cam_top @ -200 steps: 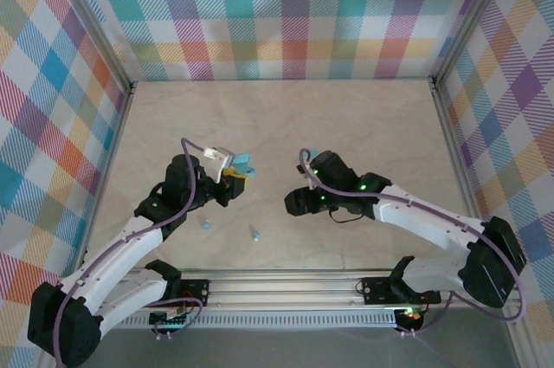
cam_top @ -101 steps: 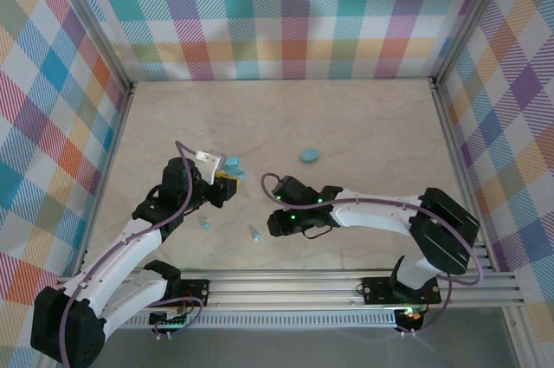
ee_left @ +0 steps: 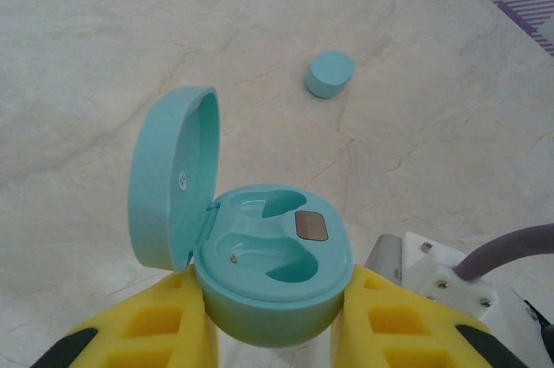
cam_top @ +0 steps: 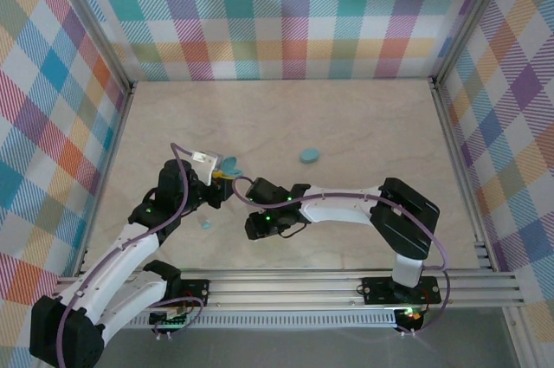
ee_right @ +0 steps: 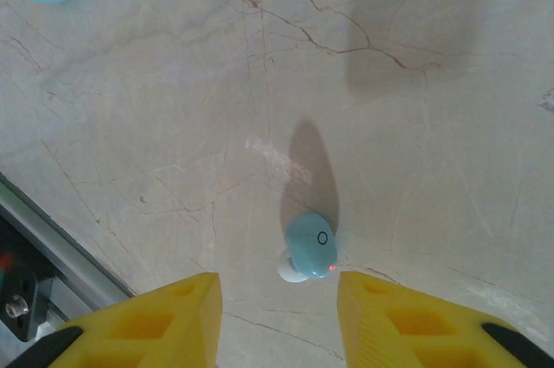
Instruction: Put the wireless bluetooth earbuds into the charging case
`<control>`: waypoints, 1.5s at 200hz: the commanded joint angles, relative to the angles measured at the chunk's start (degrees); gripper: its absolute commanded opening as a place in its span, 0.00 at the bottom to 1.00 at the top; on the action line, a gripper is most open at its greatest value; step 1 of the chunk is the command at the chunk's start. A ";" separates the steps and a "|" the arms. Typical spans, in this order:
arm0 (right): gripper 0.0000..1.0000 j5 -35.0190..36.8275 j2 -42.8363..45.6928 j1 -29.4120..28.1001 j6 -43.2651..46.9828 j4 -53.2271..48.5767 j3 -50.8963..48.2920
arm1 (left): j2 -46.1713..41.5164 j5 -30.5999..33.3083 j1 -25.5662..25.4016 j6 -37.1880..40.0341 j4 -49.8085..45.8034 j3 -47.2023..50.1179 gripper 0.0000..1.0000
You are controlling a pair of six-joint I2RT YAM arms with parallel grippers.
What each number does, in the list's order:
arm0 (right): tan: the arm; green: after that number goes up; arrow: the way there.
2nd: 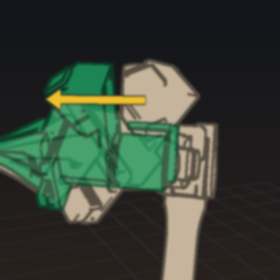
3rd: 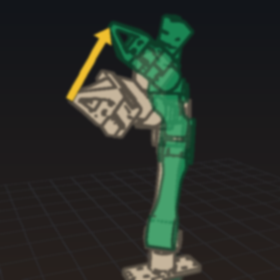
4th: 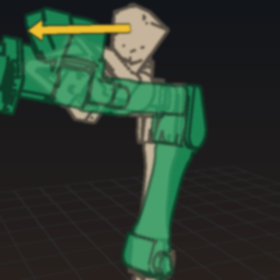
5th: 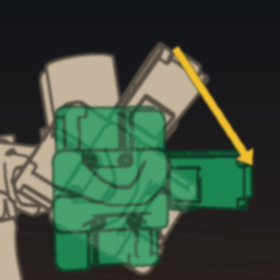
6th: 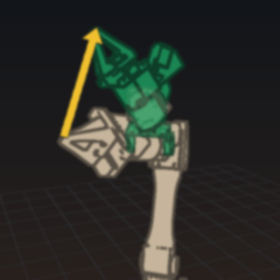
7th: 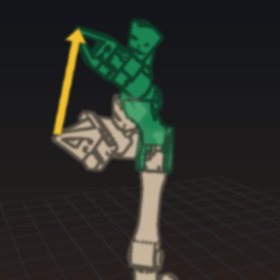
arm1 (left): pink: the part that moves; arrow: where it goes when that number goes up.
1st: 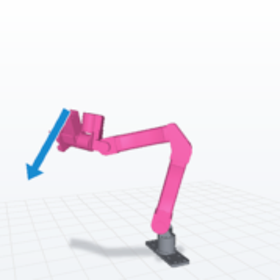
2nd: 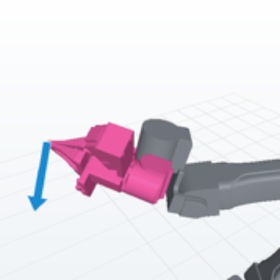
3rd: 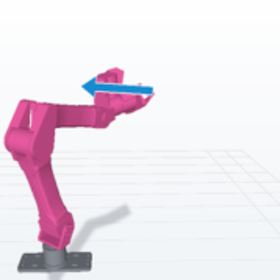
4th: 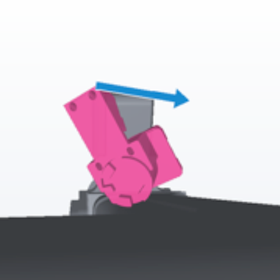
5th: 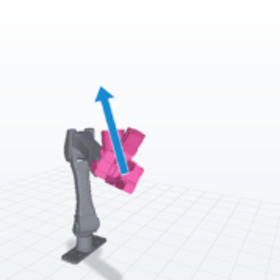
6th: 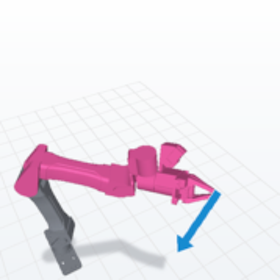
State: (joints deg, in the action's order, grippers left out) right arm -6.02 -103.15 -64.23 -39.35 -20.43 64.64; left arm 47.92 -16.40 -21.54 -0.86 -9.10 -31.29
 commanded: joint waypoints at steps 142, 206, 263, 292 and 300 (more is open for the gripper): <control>0.41 3.54 -8.98 -1.84 3.01 -8.74 8.05 | -2.37 0.74 0.97 0.42 -0.96 1.34 0.03; 0.39 4.79 -10.64 -1.87 3.59 -8.84 9.66 | -2.92 0.67 1.06 0.86 -1.47 1.48 0.03; 0.34 4.62 -13.06 -1.87 4.37 -9.19 11.90 | -3.00 0.45 1.06 1.04 -2.41 0.70 0.03; 0.30 5.66 -12.58 -1.87 4.30 -9.11 11.41 | -2.92 0.32 1.06 0.93 -1.95 1.30 0.03; 0.29 6.06 -12.22 -1.87 4.29 -9.11 11.09 | -2.76 0.26 1.06 0.94 -1.65 1.40 0.03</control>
State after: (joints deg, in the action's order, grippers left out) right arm -2.07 -113.10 -65.71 -35.94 -33.28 75.48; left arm 45.89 -15.09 -20.84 -0.45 -11.38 -30.24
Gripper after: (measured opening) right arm 0.302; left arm 0.288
